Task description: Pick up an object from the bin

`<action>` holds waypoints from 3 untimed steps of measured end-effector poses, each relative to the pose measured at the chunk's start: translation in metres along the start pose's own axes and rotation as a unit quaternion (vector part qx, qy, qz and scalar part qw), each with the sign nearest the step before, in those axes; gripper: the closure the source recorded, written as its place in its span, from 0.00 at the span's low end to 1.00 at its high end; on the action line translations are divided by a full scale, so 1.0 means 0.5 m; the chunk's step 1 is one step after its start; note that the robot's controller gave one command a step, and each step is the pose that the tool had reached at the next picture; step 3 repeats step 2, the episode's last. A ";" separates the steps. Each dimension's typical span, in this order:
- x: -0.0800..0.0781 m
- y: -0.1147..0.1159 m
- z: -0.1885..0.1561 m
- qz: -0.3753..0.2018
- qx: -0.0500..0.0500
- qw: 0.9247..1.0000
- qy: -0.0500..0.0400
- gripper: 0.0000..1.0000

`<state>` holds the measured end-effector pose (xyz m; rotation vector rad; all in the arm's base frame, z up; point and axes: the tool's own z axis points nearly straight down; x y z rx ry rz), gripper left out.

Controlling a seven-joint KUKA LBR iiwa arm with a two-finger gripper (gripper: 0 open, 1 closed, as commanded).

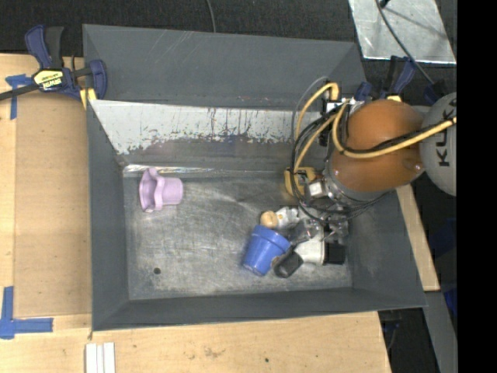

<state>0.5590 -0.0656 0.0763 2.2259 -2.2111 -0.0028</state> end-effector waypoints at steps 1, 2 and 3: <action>0.005 -0.001 0.001 -0.005 -0.001 1.000 -0.002 1.00; 0.020 0.002 -0.042 -0.002 -0.002 1.000 -0.002 1.00; 0.020 0.002 -0.042 -0.002 -0.002 1.000 -0.002 1.00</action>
Offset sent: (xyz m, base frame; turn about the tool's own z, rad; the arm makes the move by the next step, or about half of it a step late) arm 0.0023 -0.0141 0.0388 -0.0012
